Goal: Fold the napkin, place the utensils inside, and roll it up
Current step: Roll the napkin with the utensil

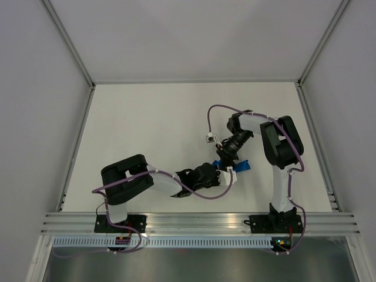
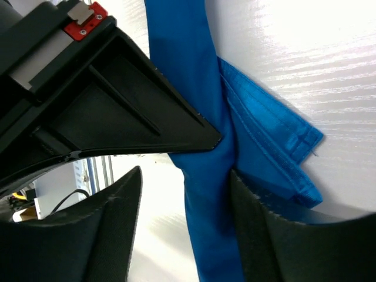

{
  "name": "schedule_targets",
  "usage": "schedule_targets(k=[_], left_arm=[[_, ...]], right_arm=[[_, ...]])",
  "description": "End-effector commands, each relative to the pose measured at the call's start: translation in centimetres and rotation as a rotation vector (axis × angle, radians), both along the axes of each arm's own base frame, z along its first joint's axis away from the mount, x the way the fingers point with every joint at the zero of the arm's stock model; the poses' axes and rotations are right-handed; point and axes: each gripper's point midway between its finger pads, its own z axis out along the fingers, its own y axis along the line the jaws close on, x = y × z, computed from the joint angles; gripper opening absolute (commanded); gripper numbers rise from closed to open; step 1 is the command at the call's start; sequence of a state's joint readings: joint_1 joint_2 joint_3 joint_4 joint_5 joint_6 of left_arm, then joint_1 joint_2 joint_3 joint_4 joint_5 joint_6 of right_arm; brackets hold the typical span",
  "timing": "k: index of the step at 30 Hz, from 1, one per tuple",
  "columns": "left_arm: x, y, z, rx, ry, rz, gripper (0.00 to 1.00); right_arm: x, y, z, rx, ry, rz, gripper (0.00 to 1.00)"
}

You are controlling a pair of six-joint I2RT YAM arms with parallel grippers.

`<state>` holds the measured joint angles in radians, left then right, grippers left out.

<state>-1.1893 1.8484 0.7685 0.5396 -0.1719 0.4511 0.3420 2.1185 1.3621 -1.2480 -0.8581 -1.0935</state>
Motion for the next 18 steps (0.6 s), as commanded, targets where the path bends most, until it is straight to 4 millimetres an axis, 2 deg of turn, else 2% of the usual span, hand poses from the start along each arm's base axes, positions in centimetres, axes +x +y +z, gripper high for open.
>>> schedule_targets(k=[1,2,6,9,12,13,14,16,17,18], left_arm=[[-2.5,1.7,-4.1,0.090,0.196,-0.033,0.02],[-2.3,1.8,-4.2,0.090,0.206,-0.027,0.02],[-2.0,2.3,-4.3,0.082,0.247,-0.010,0.02],[-1.9,2.2,-4.4,0.074,0.290,-0.013,0.02],[-1.7,2.4,-4.7,0.084,0.347,-0.003,0.02],[-2.1,2.7,-5.0,0.095,0.385,-0.008,0.02],[-1.6,3.0,-5.1,0.092,0.405,0.004,0.02],[-2.0,3.0,-5.2,0.089,0.478,-0.002,0.02],[-1.4,3.4,-5.2,0.081,0.504,0.013,0.02],[-1.6,3.0,-4.9,0.062,0.548,-0.001,0.02]], right_arm=[[4.1,-0.3,-1.4,0.020,-0.207,0.006,0.73],[4.7,-0.2,-0.5,0.032,-0.225,-0.017,0.84],[7.2,-0.8,2.8,0.100,-0.270,-0.130,0.85],[9.4,-2.2,5.6,0.158,-0.309,-0.242,0.85],[10.9,-4.4,7.7,0.208,-0.357,-0.338,0.85],[11.6,-5.7,8.1,0.218,-0.375,-0.383,0.85],[11.4,-6.0,8.7,0.241,-0.387,-0.398,0.84],[11.9,-8.4,9.1,0.251,-0.431,-0.456,0.84],[11.3,-8.8,9.4,0.263,-0.443,-0.472,0.84],[11.2,-9.4,9.4,0.267,-0.465,-0.480,0.84]])
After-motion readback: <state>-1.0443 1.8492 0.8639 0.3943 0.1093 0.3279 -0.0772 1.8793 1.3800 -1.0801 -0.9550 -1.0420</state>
